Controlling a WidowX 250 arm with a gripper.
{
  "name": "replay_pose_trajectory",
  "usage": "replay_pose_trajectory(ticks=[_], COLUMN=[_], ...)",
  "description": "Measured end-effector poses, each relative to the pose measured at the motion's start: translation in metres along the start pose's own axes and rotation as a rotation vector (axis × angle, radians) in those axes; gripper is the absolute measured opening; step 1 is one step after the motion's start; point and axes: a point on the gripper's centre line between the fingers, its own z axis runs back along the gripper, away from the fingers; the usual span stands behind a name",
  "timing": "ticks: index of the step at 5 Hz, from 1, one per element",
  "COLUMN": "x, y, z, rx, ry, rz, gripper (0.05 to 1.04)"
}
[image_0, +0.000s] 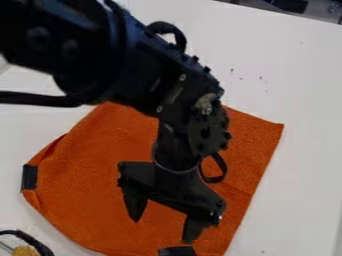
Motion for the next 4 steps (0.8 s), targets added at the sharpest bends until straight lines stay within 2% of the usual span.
replay_pose_trajectory(ticks=[1,2,3,4], x=[0.001,0.000,0.006,0.010], y=[-0.004,-0.011,-0.018,-0.019], z=[-0.019,-0.046,-0.047,-0.047], rx=[-0.065,-0.174,-0.273,-0.278], ry=[-0.012,-0.010,-0.041,-0.052], rz=[0.014,0.042,0.088,0.095], gripper=[1.001,1.001,1.001,0.952])
